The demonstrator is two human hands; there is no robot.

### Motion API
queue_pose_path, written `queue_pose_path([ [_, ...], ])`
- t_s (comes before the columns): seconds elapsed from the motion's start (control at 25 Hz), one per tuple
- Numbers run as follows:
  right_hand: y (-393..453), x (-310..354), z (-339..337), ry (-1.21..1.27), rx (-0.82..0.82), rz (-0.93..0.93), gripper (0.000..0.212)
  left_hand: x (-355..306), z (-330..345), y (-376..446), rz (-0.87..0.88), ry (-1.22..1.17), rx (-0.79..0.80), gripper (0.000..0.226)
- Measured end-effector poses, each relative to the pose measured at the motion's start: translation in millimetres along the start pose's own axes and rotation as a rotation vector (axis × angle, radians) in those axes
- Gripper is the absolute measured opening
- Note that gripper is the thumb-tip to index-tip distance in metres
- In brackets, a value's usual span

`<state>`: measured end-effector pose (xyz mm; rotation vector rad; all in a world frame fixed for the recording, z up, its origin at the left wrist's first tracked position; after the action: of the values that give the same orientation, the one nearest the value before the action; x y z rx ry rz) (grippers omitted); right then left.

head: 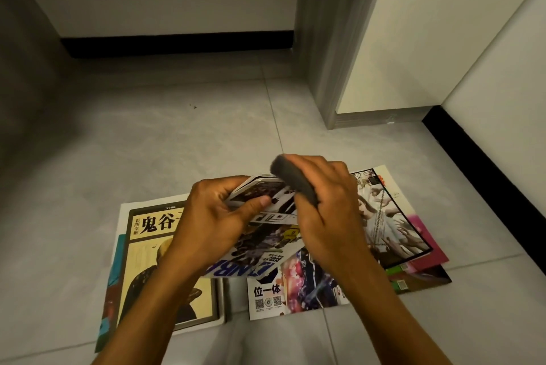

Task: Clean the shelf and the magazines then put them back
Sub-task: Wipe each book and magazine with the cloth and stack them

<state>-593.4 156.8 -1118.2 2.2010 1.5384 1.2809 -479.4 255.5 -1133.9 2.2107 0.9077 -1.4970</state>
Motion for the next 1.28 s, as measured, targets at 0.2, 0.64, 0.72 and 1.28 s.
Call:
queue_pose_path([
  [0.2, -37, -90, -11, -0.114, 0.031, 0.221, 0.030, -11, -23, -2, 0.066, -0.046, -0.059, 0.022],
  [0.64, -127, -128, 14, 0.426, -0.310, 0.867, 0.045, 129, 0, 15, -0.644, -1.399, -0.305, 0.039],
  [0.72, -132, -127, 25, 0.474, -0.290, 0.894, 0.042, 152, 13, 8, -0.732, -1.405, -0.411, 0.028],
  [1.28, -185, -146, 93, 0.814, -0.480, 1.315, 0.051, 176, 169, -83, -1.259, -0.704, 0.232, 0.024],
])
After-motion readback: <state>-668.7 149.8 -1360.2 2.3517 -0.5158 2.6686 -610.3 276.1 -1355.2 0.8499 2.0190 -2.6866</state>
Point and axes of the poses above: each hand's wrist, its own y-axis towards the middle knuckle, its own z-axis out of the palm, x = y × z, the point moved 10 cm from there along y, towards the middle knuckle, and after that the axes turned 13 degrees about -z, right-handed, at the moved point
